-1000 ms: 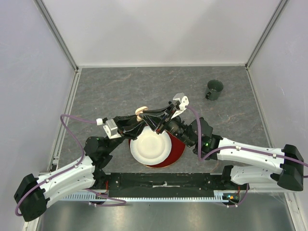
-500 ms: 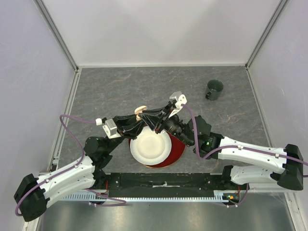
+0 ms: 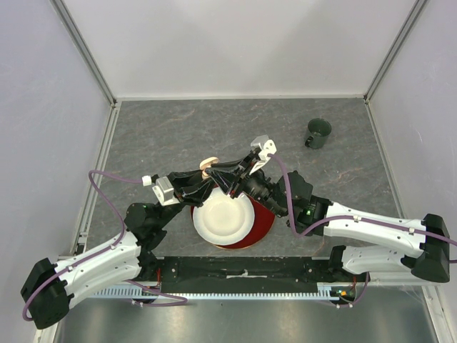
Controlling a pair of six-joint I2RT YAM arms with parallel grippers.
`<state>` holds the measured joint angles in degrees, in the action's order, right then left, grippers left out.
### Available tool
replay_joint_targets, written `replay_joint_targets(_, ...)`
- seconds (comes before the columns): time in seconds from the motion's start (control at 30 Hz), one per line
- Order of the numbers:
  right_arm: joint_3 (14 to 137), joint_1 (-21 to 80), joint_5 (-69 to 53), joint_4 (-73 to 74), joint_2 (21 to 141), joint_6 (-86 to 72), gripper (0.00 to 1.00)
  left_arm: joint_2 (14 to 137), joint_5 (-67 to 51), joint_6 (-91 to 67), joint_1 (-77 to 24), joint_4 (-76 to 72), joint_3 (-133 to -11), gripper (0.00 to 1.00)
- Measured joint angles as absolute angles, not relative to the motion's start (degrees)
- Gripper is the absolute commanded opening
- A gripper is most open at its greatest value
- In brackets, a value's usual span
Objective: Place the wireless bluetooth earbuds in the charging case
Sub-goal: Place the earbud in the charging case.
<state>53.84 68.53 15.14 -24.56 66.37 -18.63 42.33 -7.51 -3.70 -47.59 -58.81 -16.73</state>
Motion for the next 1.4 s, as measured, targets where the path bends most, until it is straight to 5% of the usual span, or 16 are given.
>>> replay_joint_targets(0.2, 53.8, 68.7, 14.9, -24.4, 66.4, -18.8, 0.4, 42.3, -7.0, -3.7, -47.6, -58.8, -16.7, 0.02)
replay_joint_targets(0.8, 53.8, 69.0, 14.7, -24.3, 65.9, -19.9, 0.44, 41.9, -6.4, -3.7, -47.6, -58.8, -16.7, 0.02)
replay_joint_targets(1.4, 52.9, 68.5, 22.6, -23.5, 61.8, -20.9, 0.59, 40.0, -7.7, -3.7, -47.6, -61.0, -16.7, 0.02)
